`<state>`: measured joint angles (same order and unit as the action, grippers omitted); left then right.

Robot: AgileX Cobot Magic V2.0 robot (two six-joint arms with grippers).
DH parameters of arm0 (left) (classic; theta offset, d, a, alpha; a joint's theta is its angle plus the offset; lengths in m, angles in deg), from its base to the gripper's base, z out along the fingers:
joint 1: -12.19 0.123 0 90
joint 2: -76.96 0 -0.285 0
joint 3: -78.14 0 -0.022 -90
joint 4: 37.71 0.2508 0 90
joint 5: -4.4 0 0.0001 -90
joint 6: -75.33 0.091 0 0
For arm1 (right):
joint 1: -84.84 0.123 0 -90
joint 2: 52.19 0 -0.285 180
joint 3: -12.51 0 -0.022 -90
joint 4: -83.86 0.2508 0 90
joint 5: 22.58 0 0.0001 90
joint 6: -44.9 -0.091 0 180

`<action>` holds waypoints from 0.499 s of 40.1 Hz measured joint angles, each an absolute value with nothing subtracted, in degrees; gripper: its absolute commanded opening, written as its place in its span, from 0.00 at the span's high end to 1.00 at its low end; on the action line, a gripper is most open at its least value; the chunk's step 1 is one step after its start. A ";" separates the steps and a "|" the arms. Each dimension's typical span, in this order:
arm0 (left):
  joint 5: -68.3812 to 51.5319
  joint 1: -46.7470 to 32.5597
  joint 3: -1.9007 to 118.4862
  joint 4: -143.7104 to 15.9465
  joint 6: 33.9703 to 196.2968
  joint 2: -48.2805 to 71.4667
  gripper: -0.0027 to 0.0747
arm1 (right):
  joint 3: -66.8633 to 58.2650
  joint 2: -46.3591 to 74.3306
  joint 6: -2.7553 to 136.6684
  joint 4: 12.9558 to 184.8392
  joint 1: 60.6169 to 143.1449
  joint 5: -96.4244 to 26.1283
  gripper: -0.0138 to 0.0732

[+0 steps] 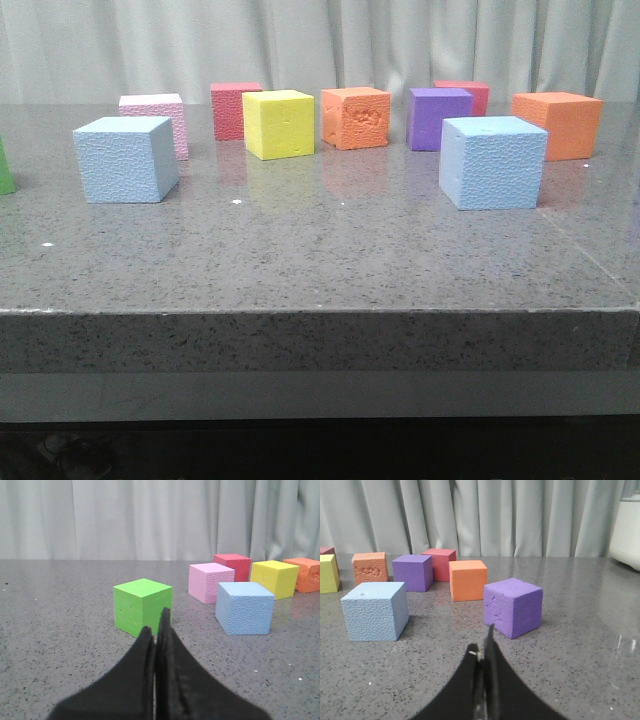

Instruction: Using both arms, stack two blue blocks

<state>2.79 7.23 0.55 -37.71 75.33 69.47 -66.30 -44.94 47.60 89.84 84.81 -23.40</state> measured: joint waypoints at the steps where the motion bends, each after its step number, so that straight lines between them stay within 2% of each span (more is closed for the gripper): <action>1: 2.79 7.23 0.55 -37.71 75.33 69.47 0.99 | -66.30 -44.94 47.60 89.84 84.81 -23.40 0.92; 20: 2.79 7.23 0.55 -37.71 75.33 69.47 0.99 | -66.30 -44.94 47.60 89.84 84.81 -22.58 0.92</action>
